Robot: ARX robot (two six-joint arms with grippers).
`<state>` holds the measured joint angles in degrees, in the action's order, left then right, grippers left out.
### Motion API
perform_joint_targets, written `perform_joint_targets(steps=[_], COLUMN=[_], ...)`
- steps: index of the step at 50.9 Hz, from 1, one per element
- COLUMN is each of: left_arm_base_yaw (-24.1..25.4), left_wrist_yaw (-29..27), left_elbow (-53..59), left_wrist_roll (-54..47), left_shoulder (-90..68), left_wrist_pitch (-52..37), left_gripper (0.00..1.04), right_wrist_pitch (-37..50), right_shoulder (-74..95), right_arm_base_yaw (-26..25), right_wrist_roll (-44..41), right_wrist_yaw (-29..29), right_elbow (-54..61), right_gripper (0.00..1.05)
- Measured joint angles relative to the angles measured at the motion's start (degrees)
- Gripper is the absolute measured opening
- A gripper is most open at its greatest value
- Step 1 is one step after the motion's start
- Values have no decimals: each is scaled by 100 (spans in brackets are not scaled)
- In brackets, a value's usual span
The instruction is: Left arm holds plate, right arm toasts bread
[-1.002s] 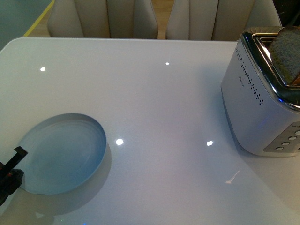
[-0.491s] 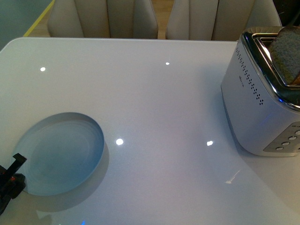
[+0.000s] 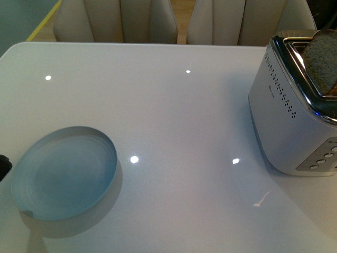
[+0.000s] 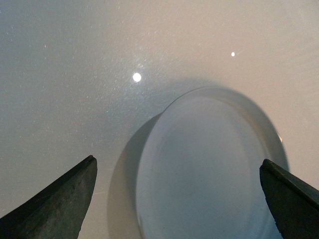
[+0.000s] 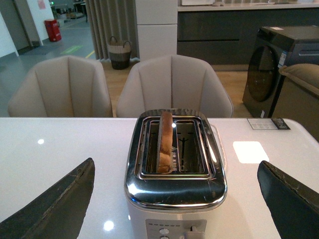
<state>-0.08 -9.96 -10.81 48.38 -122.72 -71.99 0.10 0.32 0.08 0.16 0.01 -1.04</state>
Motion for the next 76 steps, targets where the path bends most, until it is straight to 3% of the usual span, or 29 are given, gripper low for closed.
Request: perform_joint_targets(steps=[17,23,34,42,54,76], left_arm_base_yaw=[-796,-1497,-2509,-2782,-2691,-2669], left_wrist_yaw=[-1473,-2472,-3661,-3960,-4072,-4087], left_elbow=[527,529,533,662,743,743], left_wrist_roll=[603,1025,1847,2404,2979,3104], left_shoulder=[2977,4732,6389,6920,7864,7938], left_wrist_pitch=[1762,3141,4367,5152,6328,6365], left_gripper=[97,97,97,97,97,97], right_wrist_pitch=[0,0,0,0,0,0], right_shoulder=[0,0,0,0,0,0], right_arm_base_yaw=[0,0,0,0,0,0], right_wrist_roll=[0,0,0,0,0,0], right_wrist_yaw=[0,0,-2,0,0,0], right_elbow=[0,0,0,0,0,0], right_gripper=[96,96,96,96,96,96])
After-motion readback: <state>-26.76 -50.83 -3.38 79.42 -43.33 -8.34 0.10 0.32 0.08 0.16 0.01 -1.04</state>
